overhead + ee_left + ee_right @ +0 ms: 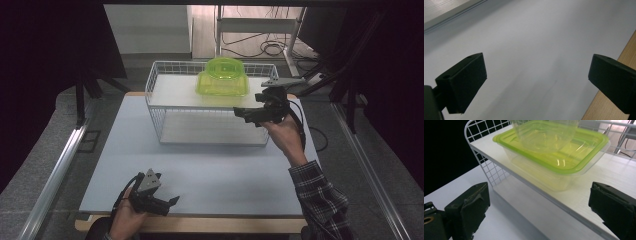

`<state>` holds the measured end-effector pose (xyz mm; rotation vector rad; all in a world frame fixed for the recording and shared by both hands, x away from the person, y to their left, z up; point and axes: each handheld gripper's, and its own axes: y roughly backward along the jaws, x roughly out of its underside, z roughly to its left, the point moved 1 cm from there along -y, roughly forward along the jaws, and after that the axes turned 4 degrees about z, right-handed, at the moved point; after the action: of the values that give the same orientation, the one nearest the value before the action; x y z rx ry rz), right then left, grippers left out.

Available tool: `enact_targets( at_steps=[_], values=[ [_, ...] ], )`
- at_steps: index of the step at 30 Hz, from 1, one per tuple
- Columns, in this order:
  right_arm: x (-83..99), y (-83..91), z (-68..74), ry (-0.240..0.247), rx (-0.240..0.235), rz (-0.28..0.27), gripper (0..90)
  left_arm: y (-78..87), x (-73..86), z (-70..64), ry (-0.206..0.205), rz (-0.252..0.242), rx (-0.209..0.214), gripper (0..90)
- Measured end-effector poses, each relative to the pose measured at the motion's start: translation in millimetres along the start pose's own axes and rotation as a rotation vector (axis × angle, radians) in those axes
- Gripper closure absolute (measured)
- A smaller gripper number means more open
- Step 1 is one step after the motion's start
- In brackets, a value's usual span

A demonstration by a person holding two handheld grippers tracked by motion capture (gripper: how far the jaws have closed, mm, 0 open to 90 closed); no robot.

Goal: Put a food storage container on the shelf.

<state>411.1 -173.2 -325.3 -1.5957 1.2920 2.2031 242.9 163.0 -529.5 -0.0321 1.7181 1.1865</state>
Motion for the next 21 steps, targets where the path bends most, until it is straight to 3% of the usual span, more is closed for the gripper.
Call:
enact_targets(
  at_steps=[21],
  values=[
    [33.1,-2.0,1.1,-0.007,-0.026,0.017,0.6,0.4,0.0,-0.4,-0.003,-0.006,0.001,1.6]
  ],
)
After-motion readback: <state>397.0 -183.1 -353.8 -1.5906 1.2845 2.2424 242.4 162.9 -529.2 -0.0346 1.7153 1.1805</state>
